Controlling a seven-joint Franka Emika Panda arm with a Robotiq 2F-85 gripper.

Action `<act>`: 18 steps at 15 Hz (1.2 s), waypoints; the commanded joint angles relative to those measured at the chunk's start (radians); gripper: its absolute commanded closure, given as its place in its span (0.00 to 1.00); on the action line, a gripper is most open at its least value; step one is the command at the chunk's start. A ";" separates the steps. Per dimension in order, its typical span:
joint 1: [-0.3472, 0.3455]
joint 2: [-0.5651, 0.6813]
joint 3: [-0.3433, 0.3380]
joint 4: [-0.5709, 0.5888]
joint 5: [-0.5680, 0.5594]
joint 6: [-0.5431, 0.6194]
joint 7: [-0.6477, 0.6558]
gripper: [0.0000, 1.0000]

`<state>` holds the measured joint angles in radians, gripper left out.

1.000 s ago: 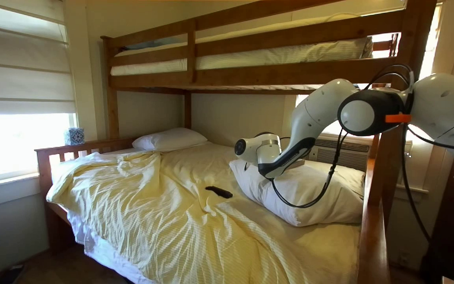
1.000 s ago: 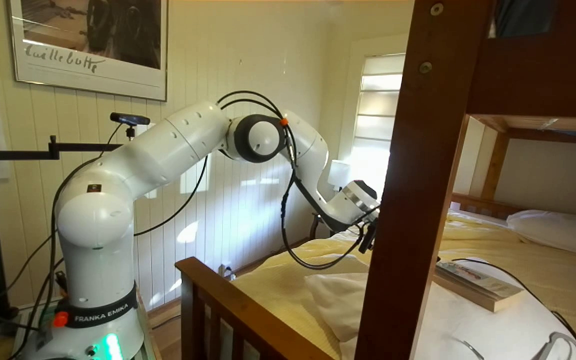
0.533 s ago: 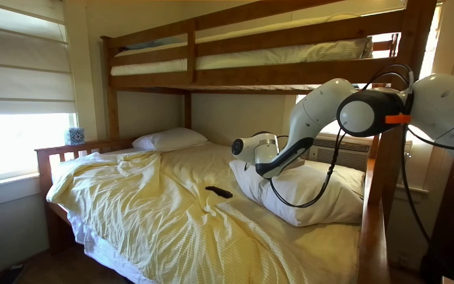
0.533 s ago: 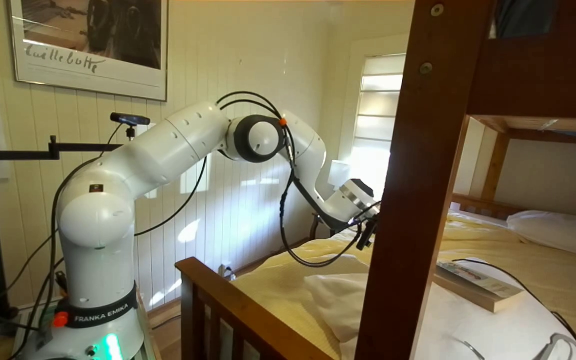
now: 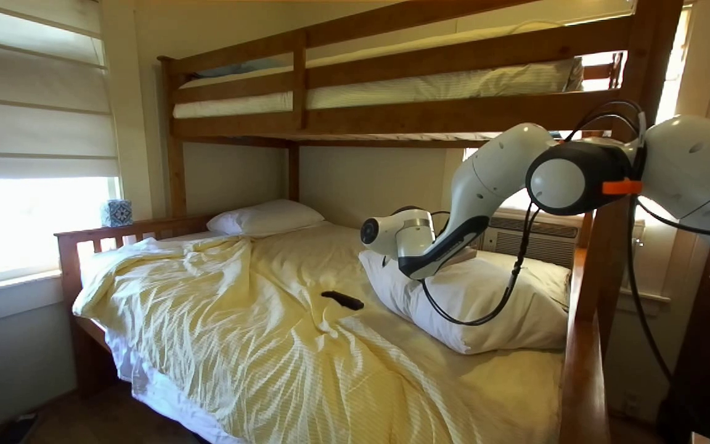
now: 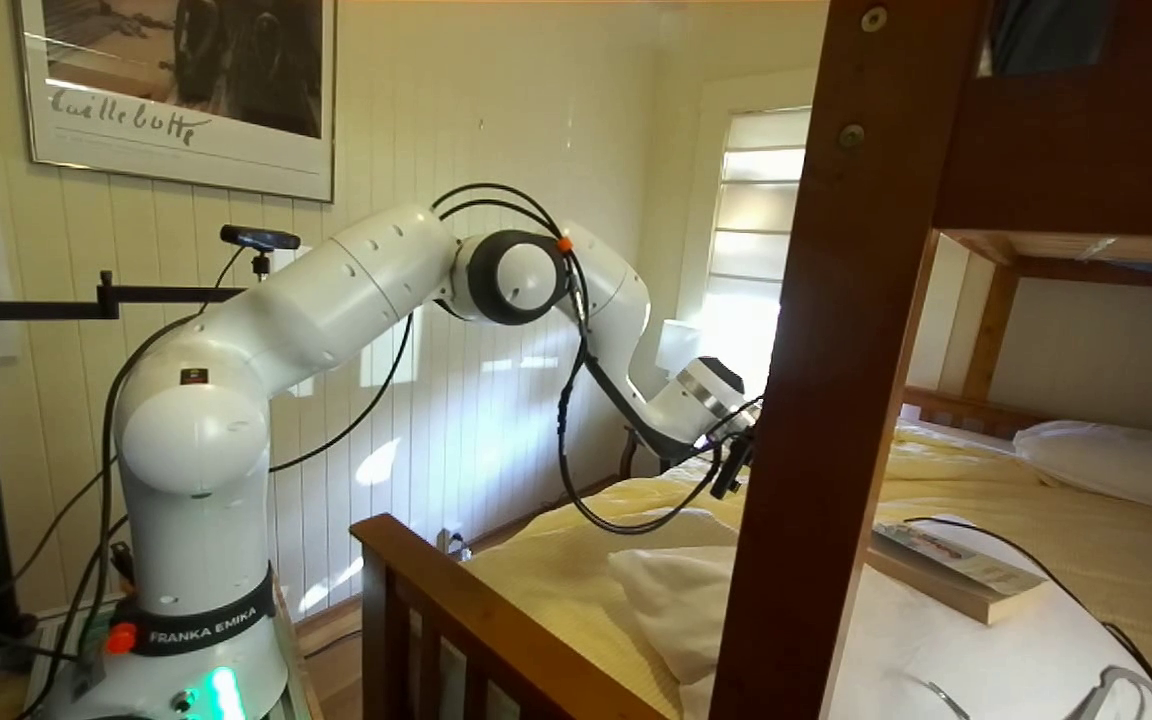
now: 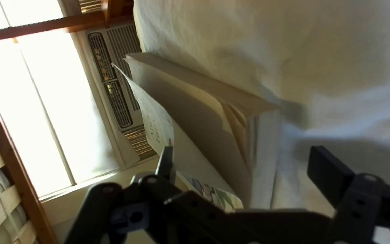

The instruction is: Take the book off of the pillow

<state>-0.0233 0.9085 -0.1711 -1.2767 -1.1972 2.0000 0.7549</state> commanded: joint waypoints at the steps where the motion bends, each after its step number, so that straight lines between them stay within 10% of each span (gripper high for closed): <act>1: -0.031 0.011 0.030 0.021 0.052 0.012 -0.167 0.00; 18: -0.019 0.101 -0.044 0.165 0.051 -0.061 -0.171 0.00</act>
<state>-0.0507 0.9646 -0.1814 -1.1926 -1.1490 1.9752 0.5551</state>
